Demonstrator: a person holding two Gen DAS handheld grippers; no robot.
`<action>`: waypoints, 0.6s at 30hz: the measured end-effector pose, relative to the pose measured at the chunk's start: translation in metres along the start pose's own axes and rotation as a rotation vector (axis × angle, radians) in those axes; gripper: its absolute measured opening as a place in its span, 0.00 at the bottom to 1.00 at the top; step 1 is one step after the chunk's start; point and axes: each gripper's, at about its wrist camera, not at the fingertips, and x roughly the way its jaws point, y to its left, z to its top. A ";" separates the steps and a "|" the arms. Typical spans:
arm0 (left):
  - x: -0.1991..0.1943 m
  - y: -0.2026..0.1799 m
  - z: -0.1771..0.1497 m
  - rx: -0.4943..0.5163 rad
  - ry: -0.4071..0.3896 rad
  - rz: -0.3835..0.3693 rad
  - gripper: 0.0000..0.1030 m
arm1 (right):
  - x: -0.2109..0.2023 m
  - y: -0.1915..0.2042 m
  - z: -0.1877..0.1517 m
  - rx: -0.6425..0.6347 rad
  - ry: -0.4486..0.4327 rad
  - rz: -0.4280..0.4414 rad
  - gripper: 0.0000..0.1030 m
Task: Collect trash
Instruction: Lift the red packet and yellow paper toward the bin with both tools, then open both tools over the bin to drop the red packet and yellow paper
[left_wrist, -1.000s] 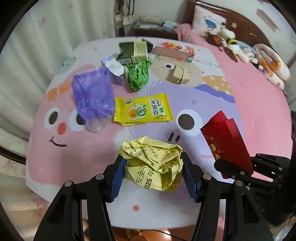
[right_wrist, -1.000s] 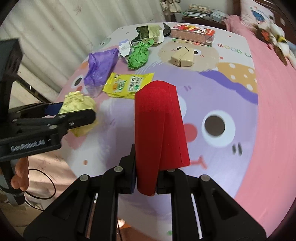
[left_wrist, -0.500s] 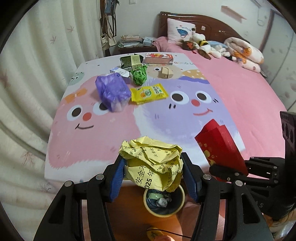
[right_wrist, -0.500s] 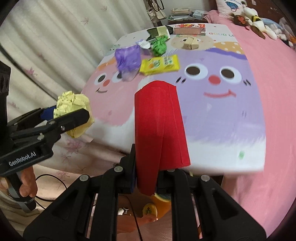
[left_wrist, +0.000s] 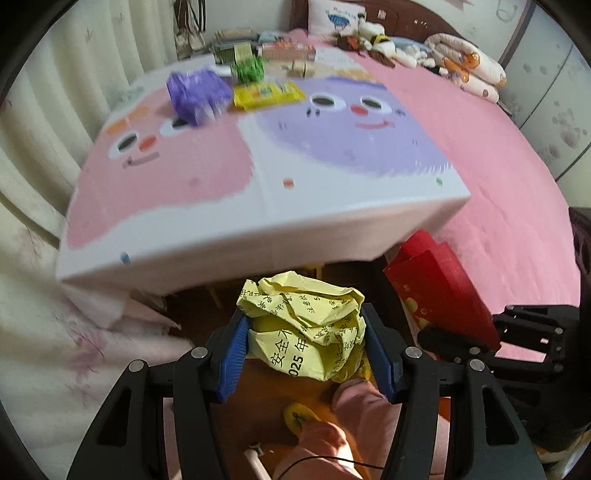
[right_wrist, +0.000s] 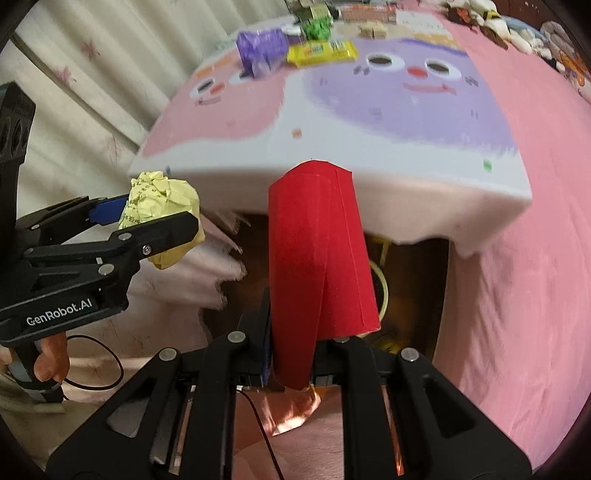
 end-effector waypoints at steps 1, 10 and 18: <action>0.007 -0.002 -0.005 -0.005 0.014 -0.010 0.57 | 0.006 -0.003 -0.005 0.011 0.017 -0.001 0.11; 0.122 -0.010 -0.048 -0.053 0.155 -0.002 0.57 | 0.103 -0.051 -0.051 0.176 0.131 0.015 0.11; 0.251 -0.006 -0.089 -0.102 0.221 0.024 0.58 | 0.233 -0.109 -0.090 0.272 0.229 0.013 0.11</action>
